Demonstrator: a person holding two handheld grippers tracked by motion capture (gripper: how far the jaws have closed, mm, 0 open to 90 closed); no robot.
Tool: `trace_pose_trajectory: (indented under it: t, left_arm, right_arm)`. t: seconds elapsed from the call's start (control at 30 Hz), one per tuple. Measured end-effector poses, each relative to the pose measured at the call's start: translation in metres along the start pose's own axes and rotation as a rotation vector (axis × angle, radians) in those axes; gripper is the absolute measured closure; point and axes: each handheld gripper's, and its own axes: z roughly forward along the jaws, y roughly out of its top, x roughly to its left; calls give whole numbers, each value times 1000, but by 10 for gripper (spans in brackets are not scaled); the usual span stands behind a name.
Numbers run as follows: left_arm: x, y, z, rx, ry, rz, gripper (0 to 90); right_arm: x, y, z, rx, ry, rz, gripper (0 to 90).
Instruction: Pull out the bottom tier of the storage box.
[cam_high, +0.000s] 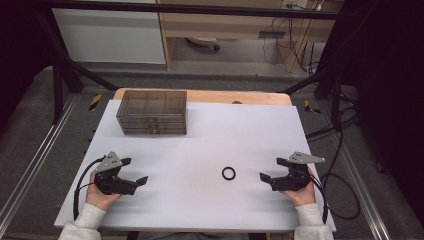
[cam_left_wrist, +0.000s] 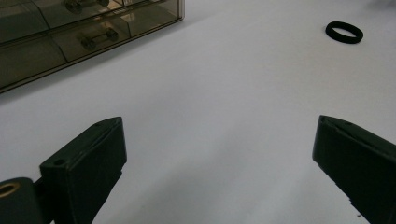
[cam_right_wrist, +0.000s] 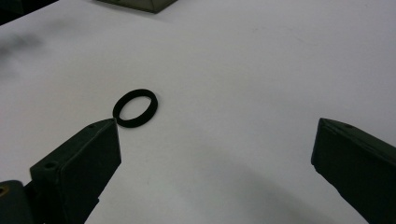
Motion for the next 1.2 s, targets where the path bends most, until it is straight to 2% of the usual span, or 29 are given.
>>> trace_pose_trajectory:
  t: [0.63, 1.2]
  left_arm:
    - [-2, 5, 1, 1, -4, 19, 28]
    - [-3, 11, -1, 12, 22, 65, 33]
  right_arm:
    - [1, 1, -1, 0, -4, -7, 17]
    - [2, 1, 0, -3, 1, -13, 16]
